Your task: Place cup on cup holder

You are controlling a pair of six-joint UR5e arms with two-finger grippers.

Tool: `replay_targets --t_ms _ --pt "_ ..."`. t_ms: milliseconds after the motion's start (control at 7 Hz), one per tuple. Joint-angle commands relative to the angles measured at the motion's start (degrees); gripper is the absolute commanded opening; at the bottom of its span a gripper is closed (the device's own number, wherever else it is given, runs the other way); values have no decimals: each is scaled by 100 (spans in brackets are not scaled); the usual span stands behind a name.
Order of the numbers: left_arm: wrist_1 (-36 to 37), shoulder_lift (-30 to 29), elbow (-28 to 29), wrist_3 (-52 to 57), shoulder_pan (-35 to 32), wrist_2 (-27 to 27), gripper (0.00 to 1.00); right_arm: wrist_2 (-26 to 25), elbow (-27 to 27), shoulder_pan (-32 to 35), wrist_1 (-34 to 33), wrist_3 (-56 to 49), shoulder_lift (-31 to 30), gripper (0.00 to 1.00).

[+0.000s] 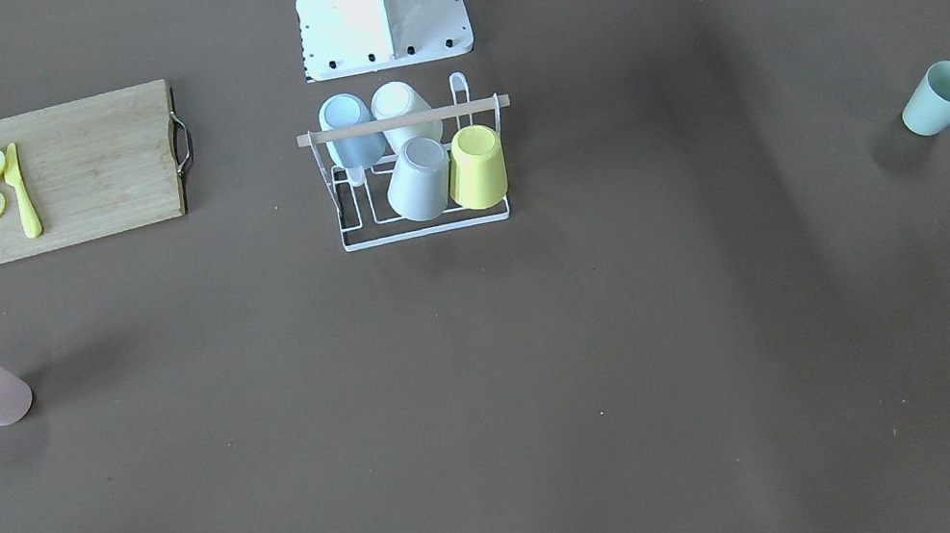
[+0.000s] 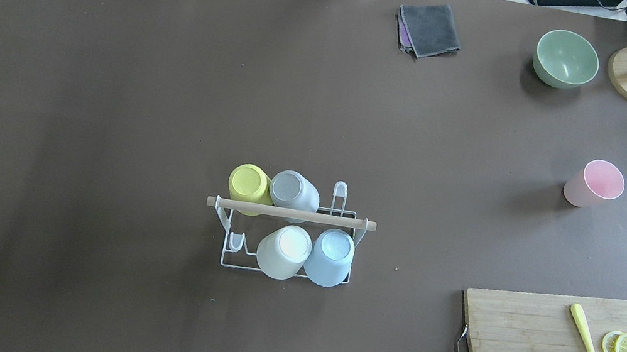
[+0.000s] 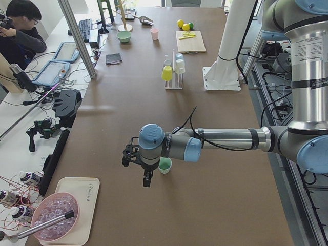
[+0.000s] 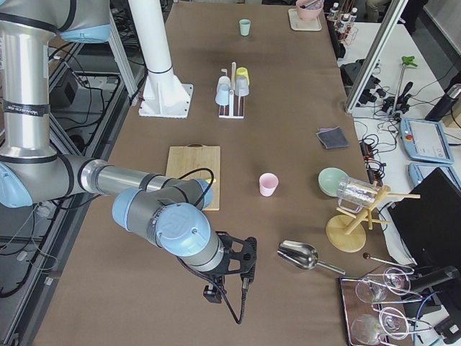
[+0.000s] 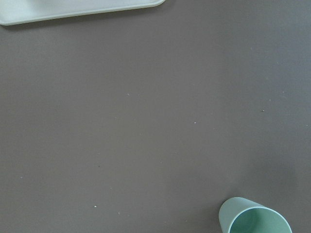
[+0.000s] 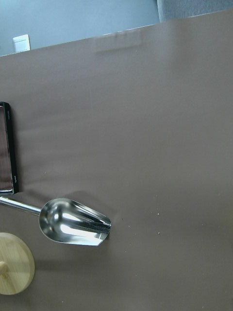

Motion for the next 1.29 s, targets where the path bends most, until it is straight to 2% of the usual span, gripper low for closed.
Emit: replay_targets --t_ms 0,1143 --pt "-75 -9 45 -9 0 -9 99 13 31 -2 0 -4 6 100" --pt "-199 -18 124 -35 -9 -9 99 13 22 -11 -17 -4 77 100"
